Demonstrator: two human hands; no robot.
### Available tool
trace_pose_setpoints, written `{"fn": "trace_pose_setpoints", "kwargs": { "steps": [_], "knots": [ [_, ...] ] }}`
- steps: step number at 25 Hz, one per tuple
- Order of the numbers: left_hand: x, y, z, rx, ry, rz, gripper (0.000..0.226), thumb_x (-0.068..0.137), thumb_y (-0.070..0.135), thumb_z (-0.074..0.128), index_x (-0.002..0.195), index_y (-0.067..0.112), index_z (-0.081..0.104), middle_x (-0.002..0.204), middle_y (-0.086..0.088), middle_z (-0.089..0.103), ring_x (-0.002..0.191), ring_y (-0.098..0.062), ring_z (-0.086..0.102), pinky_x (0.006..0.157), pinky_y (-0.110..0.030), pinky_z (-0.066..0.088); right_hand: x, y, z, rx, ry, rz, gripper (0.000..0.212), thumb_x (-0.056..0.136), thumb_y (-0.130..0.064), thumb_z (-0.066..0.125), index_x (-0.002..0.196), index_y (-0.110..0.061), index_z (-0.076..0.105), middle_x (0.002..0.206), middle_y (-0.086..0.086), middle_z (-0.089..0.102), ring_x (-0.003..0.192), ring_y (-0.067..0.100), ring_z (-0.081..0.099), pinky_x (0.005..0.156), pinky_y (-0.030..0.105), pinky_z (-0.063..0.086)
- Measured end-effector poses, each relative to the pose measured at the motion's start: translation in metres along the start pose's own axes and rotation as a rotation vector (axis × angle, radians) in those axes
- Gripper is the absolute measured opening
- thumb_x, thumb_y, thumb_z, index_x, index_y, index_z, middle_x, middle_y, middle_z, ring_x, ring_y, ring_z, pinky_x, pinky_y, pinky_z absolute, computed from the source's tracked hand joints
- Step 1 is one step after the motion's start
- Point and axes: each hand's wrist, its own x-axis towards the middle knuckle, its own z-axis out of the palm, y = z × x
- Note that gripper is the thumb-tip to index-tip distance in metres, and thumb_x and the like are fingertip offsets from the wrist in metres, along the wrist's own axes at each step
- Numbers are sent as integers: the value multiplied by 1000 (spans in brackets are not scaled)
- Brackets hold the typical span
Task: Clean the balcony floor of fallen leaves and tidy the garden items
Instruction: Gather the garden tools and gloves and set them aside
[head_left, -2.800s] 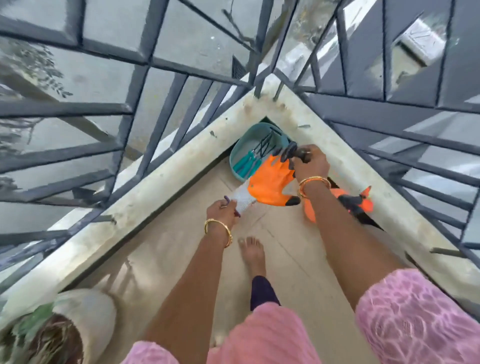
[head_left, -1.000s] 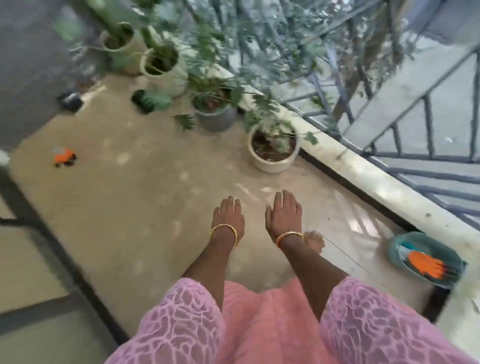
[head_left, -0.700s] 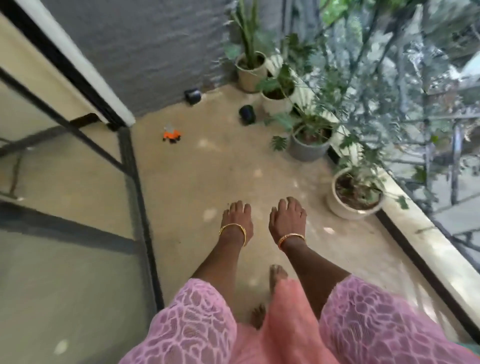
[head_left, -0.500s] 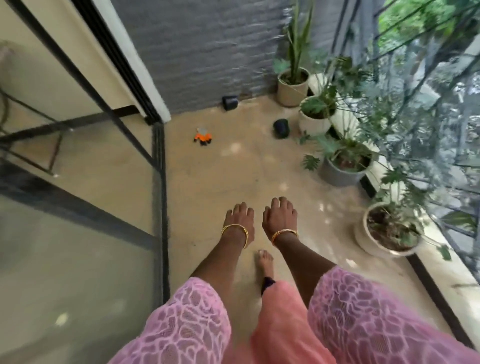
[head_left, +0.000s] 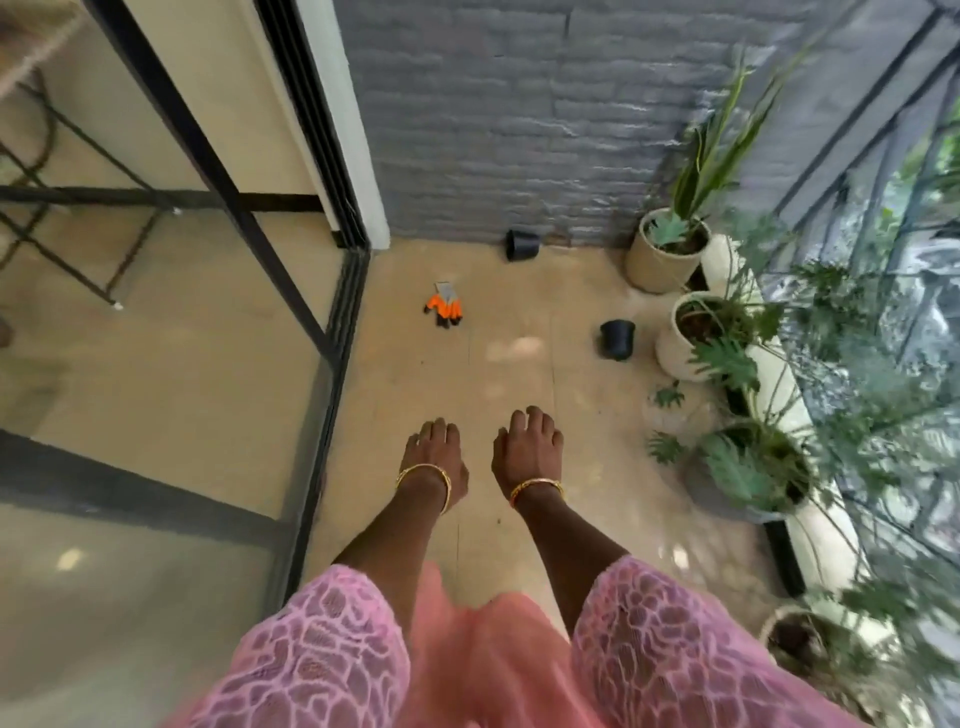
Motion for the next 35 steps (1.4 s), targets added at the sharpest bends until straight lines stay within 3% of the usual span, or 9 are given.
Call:
{"fn": "trace_pose_setpoints", "kwargs": {
  "steps": [5,16,20,24,30,35],
  "knots": [
    [138,-52,-34,-61,-2,-11,59,97,29,41,148,9,19,153,-13,22,141,-28,22,115,-40,24,134,-40,1,-22,14,8,41,98,-31,34,130,-8,42,139,14,39,127,31,36,103,41,34],
    [408,-130,-141,19,-165,146,55,97,30,41,145,9,25,146,-12,33,135,-28,31,109,-39,29,397,-139,-20,121,68,292,36,97,-28,36,123,-7,49,129,15,45,117,32,42,94,40,37],
    [492,-134,-160,16,-206,174,58,97,33,41,147,10,22,147,-12,34,134,-27,33,108,-39,31,491,-142,-18,187,-4,348,36,95,-24,40,126,-6,47,131,14,42,119,31,41,96,40,40],
    [573,-142,-173,-25,-359,71,53,98,33,40,144,12,26,145,-11,34,133,-27,34,105,-41,34,572,-132,-12,263,-162,438,41,91,-17,48,130,-6,43,134,14,39,120,31,42,95,42,44],
    [712,-161,-157,-78,-475,-33,43,96,32,41,135,13,41,137,-12,43,128,-29,41,100,-41,39,683,-107,51,372,-339,619,38,90,-14,49,127,-7,46,131,13,41,117,31,45,91,42,48],
    [843,-186,-70,-80,-564,-46,40,94,37,45,129,17,51,132,-14,48,125,-30,45,99,-38,41,770,-75,168,539,-363,808,31,89,-11,48,120,-7,53,127,14,47,116,31,49,92,37,47]
  ]
}}
